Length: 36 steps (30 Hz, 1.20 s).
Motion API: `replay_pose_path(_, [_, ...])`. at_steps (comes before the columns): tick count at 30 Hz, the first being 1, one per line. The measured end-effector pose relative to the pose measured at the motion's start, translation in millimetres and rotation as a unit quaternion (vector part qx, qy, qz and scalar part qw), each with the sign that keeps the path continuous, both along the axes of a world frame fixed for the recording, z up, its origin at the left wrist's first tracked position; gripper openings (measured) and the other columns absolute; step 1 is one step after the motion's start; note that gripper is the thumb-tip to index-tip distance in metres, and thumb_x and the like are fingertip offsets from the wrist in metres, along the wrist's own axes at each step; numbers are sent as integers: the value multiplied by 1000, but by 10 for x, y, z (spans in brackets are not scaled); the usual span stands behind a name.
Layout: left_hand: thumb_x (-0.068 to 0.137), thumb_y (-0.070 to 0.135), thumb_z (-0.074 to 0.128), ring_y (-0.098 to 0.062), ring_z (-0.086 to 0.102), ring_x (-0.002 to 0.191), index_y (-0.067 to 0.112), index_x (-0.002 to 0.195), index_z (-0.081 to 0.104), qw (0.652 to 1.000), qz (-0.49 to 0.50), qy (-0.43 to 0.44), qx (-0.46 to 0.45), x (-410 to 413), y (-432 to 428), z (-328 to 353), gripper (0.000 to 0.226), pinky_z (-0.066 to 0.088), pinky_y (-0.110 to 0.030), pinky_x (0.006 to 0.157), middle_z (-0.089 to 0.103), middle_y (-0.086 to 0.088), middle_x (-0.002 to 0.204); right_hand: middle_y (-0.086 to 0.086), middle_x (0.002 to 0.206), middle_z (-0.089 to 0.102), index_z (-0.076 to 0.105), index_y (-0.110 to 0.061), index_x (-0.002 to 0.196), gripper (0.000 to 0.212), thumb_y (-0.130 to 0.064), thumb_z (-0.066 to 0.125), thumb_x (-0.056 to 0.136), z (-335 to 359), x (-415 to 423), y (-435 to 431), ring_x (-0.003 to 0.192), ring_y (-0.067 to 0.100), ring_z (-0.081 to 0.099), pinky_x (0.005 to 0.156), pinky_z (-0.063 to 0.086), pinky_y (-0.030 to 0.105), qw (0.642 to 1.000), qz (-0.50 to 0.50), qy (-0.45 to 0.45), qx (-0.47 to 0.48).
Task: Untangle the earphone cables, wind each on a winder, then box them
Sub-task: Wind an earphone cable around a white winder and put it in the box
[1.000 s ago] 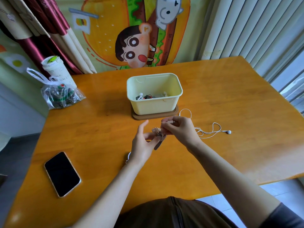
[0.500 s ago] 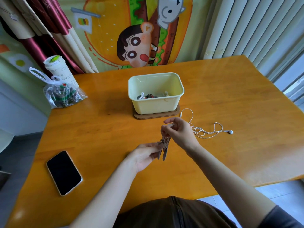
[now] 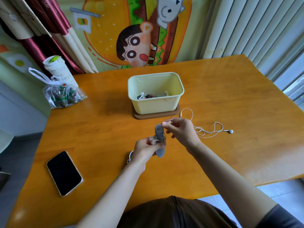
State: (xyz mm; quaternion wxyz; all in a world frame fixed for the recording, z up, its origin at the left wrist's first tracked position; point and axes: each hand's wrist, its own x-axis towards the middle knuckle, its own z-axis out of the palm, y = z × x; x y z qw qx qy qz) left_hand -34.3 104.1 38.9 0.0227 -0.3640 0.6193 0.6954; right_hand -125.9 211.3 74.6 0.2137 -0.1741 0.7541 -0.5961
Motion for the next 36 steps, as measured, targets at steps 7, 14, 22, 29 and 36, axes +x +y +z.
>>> replay_pose_path(7, [76,20,79,-26,66,96,14,80,72,999,-23,24,-25,-39,47,89,10,51,-45,90,73,-6,88,-5,60,55,63,5,84,21,-11,54,94,53,-47,-66,51,3,47,58,46,22,994,48,89,39])
replay_pose_path(14, [81,35,73,-28,61,100,0,95,68,997,-2,80,-20,-44,27,176,39,46,-47,95,70,-10,94,-4,71,62,60,-18,97,12,-10,53,93,157,-58,-104,63,5,57,69,49,23,990,39,133,7])
replay_pose_path(22, [90,17,63,-23,57,109,-4,106,62,990,11,133,48,-77,-73,303,26,36,-40,105,66,-5,99,2,78,71,69,-11,87,6,-17,66,87,217,-136,-103,72,7,65,71,56,27,991,13,126,-33])
replay_pose_path(29, [91,20,58,-12,63,91,15,98,68,976,66,153,137,-86,-112,452,13,45,-25,78,72,3,91,-5,78,71,71,-19,83,3,-21,69,84,274,-84,-106,73,13,67,71,54,28,988,29,150,-18])
replay_pose_path(36, [76,24,68,-14,64,94,14,96,69,971,116,156,141,-80,-115,495,22,45,-26,79,72,-1,94,-12,79,64,73,-18,84,5,-14,71,82,303,-26,-109,72,4,61,68,48,12,973,41,225,-14])
